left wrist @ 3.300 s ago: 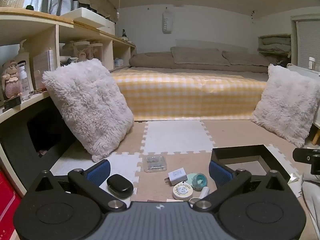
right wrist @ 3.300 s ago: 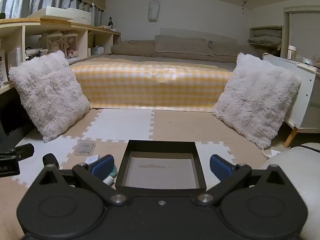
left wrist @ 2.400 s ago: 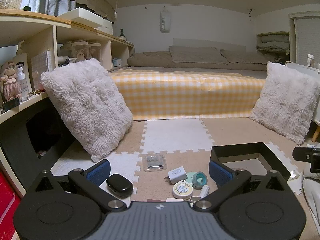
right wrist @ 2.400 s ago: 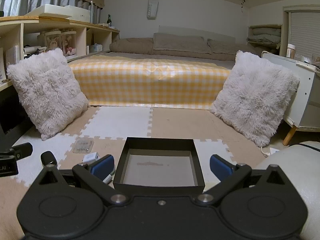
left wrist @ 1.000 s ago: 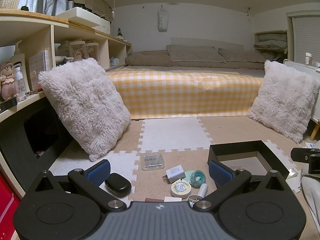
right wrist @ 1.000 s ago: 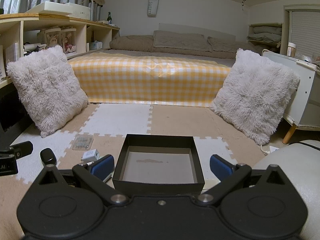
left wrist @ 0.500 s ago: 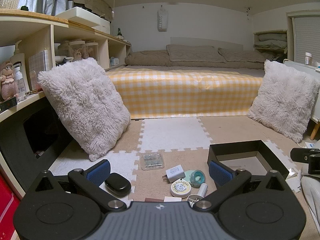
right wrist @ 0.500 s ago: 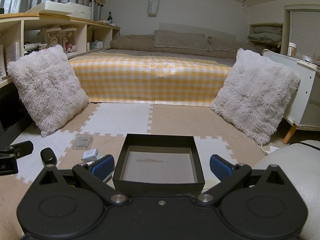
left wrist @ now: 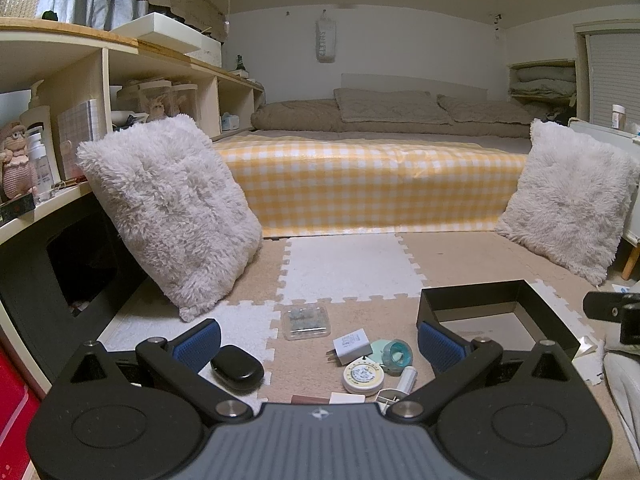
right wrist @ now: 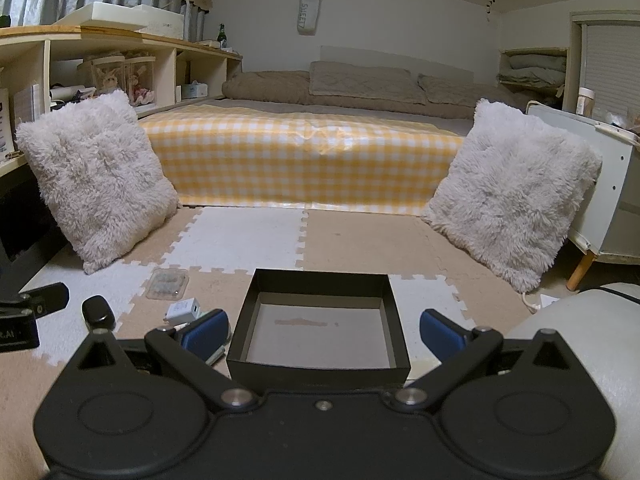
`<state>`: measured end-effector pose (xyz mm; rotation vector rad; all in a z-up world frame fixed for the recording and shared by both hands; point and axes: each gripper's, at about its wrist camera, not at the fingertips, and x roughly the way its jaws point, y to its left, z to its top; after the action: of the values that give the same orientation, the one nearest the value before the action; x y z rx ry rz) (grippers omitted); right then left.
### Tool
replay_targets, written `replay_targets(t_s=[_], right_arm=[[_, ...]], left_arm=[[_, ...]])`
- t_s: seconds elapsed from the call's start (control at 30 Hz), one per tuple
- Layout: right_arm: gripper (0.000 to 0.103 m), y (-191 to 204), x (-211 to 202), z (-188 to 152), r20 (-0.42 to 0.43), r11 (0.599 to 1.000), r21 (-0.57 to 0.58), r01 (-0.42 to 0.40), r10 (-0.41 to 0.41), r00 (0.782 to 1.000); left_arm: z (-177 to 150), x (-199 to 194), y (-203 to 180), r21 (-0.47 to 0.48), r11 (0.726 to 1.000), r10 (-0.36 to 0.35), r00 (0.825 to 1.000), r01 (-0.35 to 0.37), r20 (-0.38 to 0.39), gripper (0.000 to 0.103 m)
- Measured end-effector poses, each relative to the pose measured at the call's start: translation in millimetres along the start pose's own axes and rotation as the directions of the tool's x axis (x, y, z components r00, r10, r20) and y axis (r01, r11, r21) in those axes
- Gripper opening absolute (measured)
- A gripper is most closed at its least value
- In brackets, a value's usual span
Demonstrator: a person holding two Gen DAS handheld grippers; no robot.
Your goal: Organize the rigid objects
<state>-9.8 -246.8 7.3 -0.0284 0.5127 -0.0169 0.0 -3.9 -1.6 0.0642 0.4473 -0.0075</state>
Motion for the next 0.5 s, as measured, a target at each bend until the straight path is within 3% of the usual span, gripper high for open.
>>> replay_targets(t_s=[0.5], right_arm=[[0.103,-20,31,45,0.022,0.999,-0.051,0.02,-0.019,1.0]], left_arm=[[14,26,21,-0.037,0.994,0.101,0.995,-0.102,-0.025,0.103]])
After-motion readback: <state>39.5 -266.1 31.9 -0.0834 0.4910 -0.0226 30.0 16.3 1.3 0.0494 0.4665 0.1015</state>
